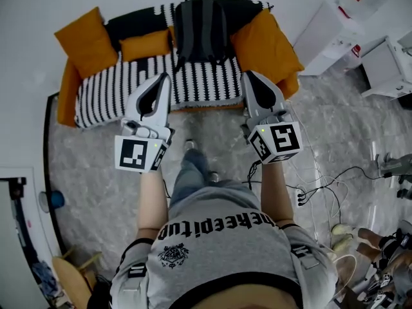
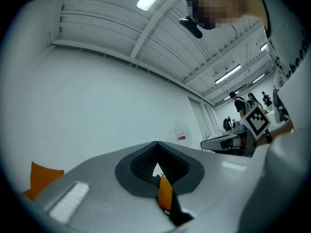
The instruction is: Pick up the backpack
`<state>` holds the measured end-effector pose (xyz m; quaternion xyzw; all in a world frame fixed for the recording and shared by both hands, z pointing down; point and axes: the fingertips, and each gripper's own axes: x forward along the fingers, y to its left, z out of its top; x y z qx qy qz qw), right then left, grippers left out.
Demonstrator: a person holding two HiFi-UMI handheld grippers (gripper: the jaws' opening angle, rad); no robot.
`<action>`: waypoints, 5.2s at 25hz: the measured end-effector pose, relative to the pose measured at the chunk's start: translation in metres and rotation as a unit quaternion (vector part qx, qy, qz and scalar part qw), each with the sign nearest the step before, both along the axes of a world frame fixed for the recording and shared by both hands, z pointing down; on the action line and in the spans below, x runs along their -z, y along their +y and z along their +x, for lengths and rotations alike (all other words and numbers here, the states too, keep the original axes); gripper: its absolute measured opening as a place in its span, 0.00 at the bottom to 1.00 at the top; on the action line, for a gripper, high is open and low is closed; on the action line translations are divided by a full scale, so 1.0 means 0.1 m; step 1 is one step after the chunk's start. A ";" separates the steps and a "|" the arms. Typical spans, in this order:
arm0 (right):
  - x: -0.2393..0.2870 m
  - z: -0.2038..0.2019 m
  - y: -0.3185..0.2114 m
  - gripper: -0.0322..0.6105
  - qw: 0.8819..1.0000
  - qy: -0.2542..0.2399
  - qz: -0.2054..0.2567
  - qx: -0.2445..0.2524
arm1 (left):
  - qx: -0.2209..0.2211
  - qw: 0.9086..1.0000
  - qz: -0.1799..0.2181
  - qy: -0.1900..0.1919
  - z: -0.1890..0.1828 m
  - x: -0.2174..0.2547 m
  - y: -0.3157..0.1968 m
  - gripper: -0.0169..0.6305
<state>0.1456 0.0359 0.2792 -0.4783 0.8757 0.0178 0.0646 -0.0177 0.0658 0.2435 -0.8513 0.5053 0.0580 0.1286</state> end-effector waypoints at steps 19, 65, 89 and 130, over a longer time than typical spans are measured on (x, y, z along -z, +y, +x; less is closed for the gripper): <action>0.05 -0.42 -1.27 0.05 0.999 0.006 -0.004 -0.041 | -0.042 0.999 -0.007 0.007 -0.44 0.04 -1.43 0.05; -0.06 -0.97 -2.75 0.05 0.997 0.022 -0.018 -0.075 | -0.075 0.997 -0.016 0.025 -1.01 -0.08 -3.14 0.05; -0.74 -0.68 -4.44 0.05 0.991 0.039 -0.127 -0.001 | -0.002 0.999 -0.047 0.016 -0.72 -0.29 -4.41 0.05; -3.24 -0.63 -5.90 0.32 0.917 0.054 -0.386 0.082 | 0.046 0.987 -0.155 0.021 -0.74 -1.23 -5.19 0.05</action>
